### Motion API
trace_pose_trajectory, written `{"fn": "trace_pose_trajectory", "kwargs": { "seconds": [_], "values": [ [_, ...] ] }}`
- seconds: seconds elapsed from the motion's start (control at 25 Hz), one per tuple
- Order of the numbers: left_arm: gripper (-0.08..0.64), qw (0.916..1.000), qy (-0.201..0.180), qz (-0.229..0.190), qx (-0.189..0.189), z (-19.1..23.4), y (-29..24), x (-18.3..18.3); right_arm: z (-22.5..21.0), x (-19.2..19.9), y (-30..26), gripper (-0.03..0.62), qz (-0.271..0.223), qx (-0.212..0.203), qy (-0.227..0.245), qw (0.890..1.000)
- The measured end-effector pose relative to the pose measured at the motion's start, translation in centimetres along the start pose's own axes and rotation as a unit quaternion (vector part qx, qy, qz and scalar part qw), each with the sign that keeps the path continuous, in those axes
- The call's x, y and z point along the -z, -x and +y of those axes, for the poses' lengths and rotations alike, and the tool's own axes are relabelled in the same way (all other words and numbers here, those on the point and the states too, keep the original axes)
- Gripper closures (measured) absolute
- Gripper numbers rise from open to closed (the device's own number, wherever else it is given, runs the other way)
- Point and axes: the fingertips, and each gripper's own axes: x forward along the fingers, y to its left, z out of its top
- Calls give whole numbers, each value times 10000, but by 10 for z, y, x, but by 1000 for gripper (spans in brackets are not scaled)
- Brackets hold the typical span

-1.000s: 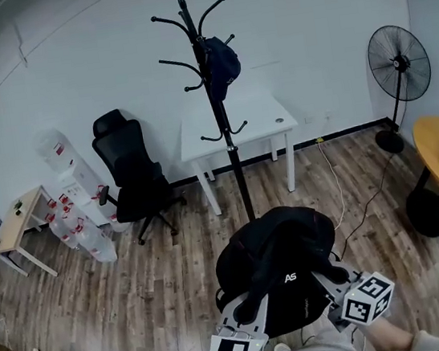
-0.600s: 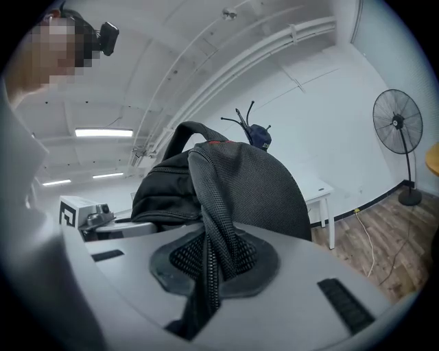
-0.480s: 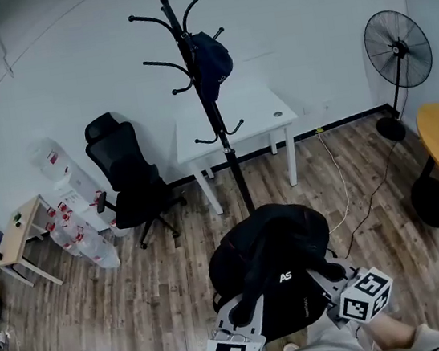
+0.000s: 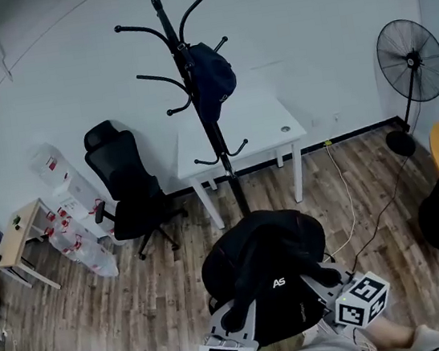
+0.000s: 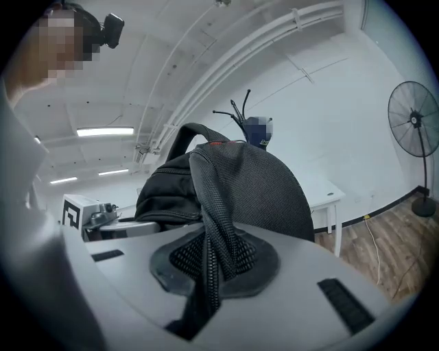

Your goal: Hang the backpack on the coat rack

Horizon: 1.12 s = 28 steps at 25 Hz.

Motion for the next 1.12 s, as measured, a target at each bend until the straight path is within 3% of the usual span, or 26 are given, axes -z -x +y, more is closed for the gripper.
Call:
{"fn": "trace_pose_trajectory", "kwargs": {
  "seconds": [0.68,0.96,1.12],
  "values": [
    [532,9930,-478,-651,-863,78,-127,-110,-91,-146,-96,554,-201,-817,650,9943],
    [531,9919,-430,-702,-970,120,-152,-148,-101,-188,-139,554,-312,-806,626,9943],
    [531,9921,-175,-701,-1028,148,-163,-169,-102,-212,-161,554,-436,-624,504,9958]
  ]
}}
